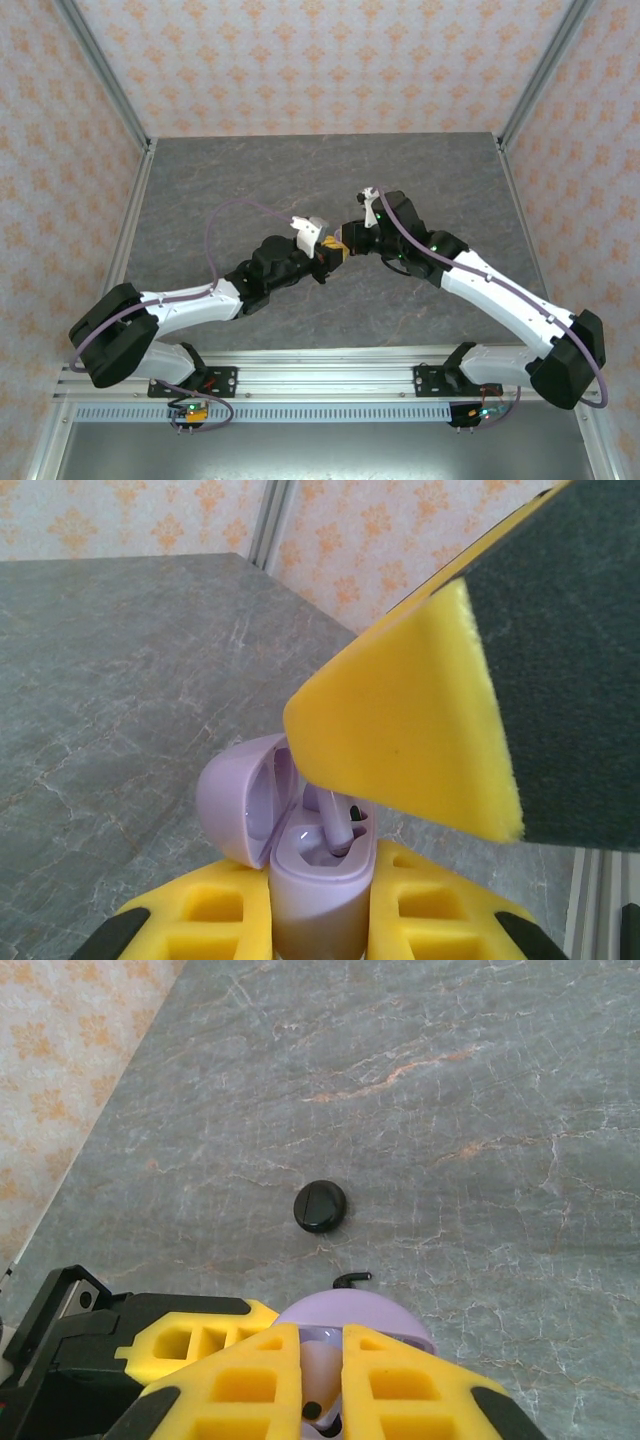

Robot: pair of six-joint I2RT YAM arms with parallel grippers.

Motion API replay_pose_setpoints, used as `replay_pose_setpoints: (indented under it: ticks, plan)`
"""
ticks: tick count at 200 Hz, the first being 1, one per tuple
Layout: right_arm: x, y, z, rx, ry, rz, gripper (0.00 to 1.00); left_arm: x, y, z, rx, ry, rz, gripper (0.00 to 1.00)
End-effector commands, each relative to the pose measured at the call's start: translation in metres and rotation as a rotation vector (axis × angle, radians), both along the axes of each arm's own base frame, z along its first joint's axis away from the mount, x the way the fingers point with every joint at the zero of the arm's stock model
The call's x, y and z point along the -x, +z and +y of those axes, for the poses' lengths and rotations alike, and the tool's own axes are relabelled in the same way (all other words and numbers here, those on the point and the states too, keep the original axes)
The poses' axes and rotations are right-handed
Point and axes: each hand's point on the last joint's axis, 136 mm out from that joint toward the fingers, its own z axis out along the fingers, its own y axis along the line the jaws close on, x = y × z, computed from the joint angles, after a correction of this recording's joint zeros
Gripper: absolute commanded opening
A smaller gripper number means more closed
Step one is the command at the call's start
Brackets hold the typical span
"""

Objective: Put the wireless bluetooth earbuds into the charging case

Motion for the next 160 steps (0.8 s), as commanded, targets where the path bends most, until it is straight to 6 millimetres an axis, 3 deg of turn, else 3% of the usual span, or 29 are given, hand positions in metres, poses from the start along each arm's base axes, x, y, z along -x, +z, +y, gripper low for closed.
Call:
replay_pose_setpoints:
  ticks: [1,33,97,141,160]
  plan:
    - [0.010,-0.011,0.000,0.041,0.033,0.052,0.15,0.000,0.056,-0.003,0.094,-0.012,-0.135,0.06]
    - [0.011,-0.010,0.000,0.036,0.037,0.052,0.22,0.000,0.056,-0.003,0.089,-0.012,-0.138,0.06]
    - [0.010,-0.008,0.001,0.032,0.037,0.049,0.23,0.000,0.054,-0.002,0.076,-0.013,-0.139,0.06]
    - [0.012,-0.004,0.003,0.015,0.052,0.048,0.38,0.000,0.053,-0.002,0.071,-0.015,-0.143,0.06]
    - [0.012,-0.001,0.003,0.008,0.050,0.044,0.39,0.001,0.053,-0.002,0.068,-0.019,-0.148,0.06]
